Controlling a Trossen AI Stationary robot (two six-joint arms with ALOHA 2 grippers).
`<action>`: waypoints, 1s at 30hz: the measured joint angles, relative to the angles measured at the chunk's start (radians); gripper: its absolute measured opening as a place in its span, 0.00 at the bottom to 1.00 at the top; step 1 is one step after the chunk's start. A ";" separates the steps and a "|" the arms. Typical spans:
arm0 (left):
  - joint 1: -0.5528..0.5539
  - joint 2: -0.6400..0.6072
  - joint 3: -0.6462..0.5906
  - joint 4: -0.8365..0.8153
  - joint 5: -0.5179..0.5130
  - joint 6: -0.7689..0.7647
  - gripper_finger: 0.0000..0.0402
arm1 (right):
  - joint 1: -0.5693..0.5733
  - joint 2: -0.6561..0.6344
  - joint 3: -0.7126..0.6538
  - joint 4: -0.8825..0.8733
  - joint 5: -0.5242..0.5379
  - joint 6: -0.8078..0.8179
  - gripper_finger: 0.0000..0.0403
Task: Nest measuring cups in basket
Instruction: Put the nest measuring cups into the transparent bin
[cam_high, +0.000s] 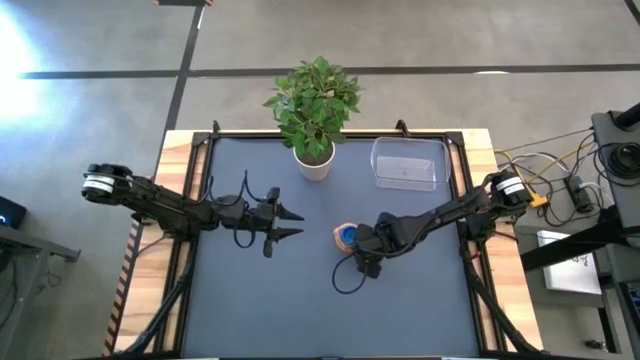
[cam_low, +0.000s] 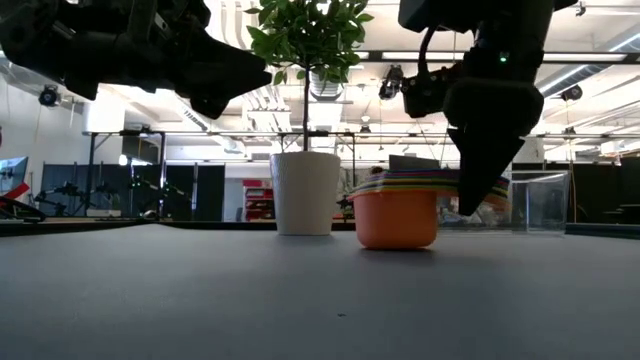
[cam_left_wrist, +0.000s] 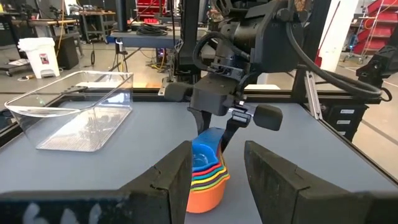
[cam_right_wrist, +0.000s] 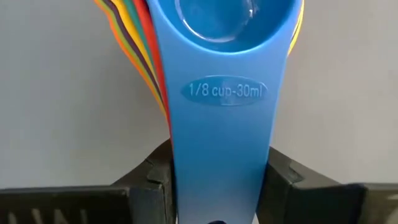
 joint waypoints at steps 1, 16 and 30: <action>0.000 0.000 0.000 0.000 -0.001 0.000 0.32 | 0.000 0.000 0.001 0.001 0.000 -0.012 0.32; 0.000 0.000 0.000 -0.006 -0.003 0.000 0.32 | -0.013 -0.046 0.000 -0.076 0.124 -0.098 0.32; 0.006 0.000 -0.001 -0.010 -0.005 0.000 0.32 | -0.126 -0.341 -0.003 -0.285 0.398 -0.199 0.32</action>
